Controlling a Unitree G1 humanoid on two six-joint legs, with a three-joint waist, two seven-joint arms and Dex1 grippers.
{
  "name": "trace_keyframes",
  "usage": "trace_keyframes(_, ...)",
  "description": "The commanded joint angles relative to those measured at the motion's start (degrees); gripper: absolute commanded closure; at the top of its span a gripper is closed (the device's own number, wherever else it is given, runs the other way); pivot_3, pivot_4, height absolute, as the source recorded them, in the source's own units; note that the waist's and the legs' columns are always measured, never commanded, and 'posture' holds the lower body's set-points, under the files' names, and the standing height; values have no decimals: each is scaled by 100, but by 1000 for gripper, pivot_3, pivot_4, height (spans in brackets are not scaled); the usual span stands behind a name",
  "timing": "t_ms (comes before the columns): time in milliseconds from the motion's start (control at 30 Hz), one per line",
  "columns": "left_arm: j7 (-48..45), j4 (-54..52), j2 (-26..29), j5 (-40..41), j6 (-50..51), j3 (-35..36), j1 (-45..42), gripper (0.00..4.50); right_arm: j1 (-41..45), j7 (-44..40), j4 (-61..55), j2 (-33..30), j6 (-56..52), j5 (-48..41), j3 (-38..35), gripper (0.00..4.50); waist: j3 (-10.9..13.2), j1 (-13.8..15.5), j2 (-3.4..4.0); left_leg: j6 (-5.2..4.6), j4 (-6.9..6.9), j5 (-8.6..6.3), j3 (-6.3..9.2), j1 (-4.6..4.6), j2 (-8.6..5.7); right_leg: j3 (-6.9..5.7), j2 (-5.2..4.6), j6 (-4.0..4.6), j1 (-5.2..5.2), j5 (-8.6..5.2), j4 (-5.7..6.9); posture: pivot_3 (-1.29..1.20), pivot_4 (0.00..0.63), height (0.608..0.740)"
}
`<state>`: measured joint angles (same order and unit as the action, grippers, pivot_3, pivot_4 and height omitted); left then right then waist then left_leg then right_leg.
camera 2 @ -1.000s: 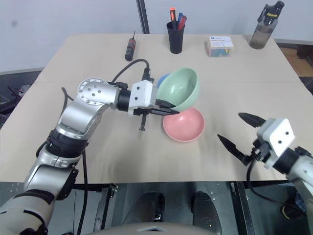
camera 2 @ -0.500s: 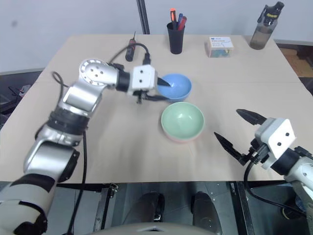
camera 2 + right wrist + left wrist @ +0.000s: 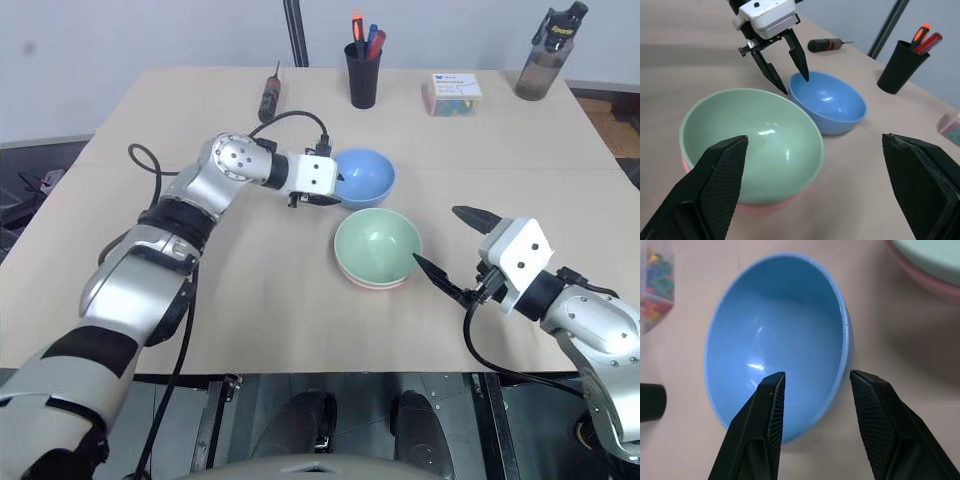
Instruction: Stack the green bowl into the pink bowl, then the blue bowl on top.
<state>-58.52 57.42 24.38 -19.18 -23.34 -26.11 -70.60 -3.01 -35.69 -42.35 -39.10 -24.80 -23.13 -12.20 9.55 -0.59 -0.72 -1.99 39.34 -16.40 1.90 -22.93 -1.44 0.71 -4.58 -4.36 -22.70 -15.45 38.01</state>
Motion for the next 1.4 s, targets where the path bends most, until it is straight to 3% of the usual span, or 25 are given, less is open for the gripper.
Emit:
trace_keyframes(33, 224, 446, -240, -281, -292, -128, -314, 2548, -40, 112, -173, 63, 155, 108, 1, 0, 0, 5, 0, -1, 0, 0, 0, 0, -1, 0, 0, 0, 0, 0, 1, 0, 150, 740)
trace_keyframes(233, 208, 736, -319, -353, -470, -42, -458, 4474, -181, 178, -243, 103, 151, 162, -69, 0, 1, -12, -1, -1, 0, 0, -1, -2, 0, 1, 0, 0, -1, 0, 2, 0, 150, 740)
trace_keyframes(333, -159, 628, -288, -34, -547, 203, -499, 4474, -251, 220, -233, 136, 161, 189, -121, 0, 1, -8, -1, -1, 0, -1, -1, -1, 0, 1, 0, 0, -2, 0, 3, 0, 150, 740)
trace_keyframes(467, -1518, -206, -214, 960, -439, 669, -358, 4474, -543, 259, -317, 250, 223, 124, -341, 0, 2, 1, -2, 4, 0, 2, 2, -7, 1, -3, 0, 0, -5, 0, 1, 0, 150, 740)
trace_keyframes(600, -2748, -1975, 14, 1983, 444, 883, 76, 4474, -1502, -153, -667, 372, 611, -148, -1056, 0, 0, 13, 1, 5, 0, 3, 5, -9, 5, -3, -5, 0, -5, 0, 0, 0, 150, 740)
trace_keyframes(700, -3150, -2980, 220, 2366, 1014, 884, 387, 4474, -2131, -489, -746, 419, 1005, -216, -1517, 0, -1, -25, 2, 4, -3, 2, 3, -3, 14, 1, -3, -2, 1, -1, 0, 0, 150, 740)
trace_keyframes(867, -3396, -3885, 554, 2877, 1475, 692, 670, 4474, -2472, -770, -655, 424, 1302, -440, -1931, 0, -2, -30, 3, -19, 12, -11, -8, 26, 19, 15, 0, -2, 13, -1, 29, 0, 150, 740)
trace_keyframes(1000, -3310, -4166, 649, 3112, 1894, 799, 783, 3208, -2367, -821, -509, 269, 1293, -389, -1916, 0, -3, -19, 5, -20, 12, -11, -9, 31, 22, 19, 5, -1, 12, -2, 38, 0, 150, 740)
trace_keyframes(1067, -2911, -4175, 666, 3066, 2373, 986, 765, 2336, -2210, -801, -453, 185, 1239, -380, -1799, 0, -3, -15, 5, -20, 16, -11, -9, 29, 19, 19, 2, -2, 12, -2, 38, 0, 150, 740)
trace_keyframes(1200, -2226, -4275, 917, 3079, 3421, 1375, 977, 2336, -1787, -696, -227, -28, 910, -317, -1425, 0, -3, -43, 6, -20, 18, -11, -10, 28, 18, 20, 7, -2, 9, -2, 38, 0, 150, 740)
trace_keyframes(1400, -531, -5351, 729, 3583, 4297, 2596, 2530, 2336, -421, -303, 547, -183, 248, -303, -779, 0, -4, -22, 8, -9, 16, -5, -15, 31, 29, 28, 2, -1, 4, -2, 43, 0, 150, 740)
